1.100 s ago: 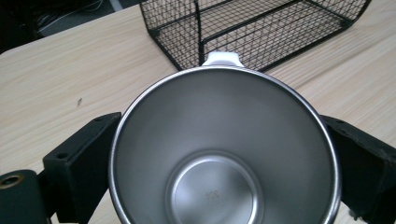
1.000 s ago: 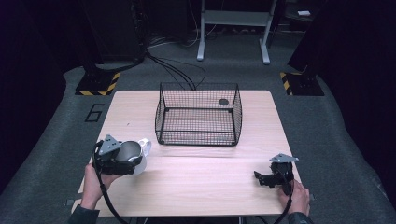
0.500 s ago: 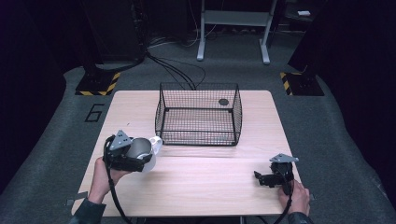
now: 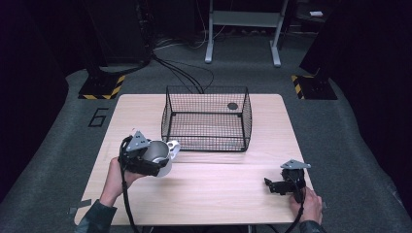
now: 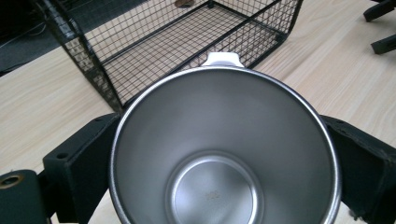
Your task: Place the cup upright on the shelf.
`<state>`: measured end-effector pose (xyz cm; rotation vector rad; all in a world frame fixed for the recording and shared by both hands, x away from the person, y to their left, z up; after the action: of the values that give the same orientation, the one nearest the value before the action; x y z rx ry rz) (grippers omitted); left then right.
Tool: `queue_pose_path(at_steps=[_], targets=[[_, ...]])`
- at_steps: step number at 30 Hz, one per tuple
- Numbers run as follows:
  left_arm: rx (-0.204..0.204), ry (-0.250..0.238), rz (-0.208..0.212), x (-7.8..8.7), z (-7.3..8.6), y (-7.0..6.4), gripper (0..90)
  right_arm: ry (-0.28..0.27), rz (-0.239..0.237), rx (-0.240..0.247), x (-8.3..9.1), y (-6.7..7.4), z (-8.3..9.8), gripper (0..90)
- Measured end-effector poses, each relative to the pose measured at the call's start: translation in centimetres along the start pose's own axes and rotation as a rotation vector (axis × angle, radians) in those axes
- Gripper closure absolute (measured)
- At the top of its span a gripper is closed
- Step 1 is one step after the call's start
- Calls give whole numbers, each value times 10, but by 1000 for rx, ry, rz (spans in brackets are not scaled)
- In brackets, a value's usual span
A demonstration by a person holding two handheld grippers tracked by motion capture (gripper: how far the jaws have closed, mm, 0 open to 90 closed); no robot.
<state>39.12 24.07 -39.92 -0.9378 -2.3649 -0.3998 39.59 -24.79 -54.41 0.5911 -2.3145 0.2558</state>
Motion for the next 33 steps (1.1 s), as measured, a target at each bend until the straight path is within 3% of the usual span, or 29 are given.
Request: queue_pose_path(at_steps=[5, 14, 33], targets=[[4, 2, 30, -4, -6, -4, 60, 1, 0, -4, 0, 0, 0, 0], [-40, -4, 77, -15, -27, -11, 60, 0, 0, -3, 0, 0, 0, 0], [-91, -22, 122, -34, -64, -19, 60, 1, -1, -7, 0, 1, 0, 0]])
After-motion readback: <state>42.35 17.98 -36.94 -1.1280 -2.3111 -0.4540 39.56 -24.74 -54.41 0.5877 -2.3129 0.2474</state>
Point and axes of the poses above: each handheld gripper's, and its own axes: x roughly backward along the jaws, z roughly out of its underside, y roughly to its left, the point moved 2 cm from there along -x, roughly forward along the jaws, and after that the axes turned 1 degree about x, right-handed, at the moved point
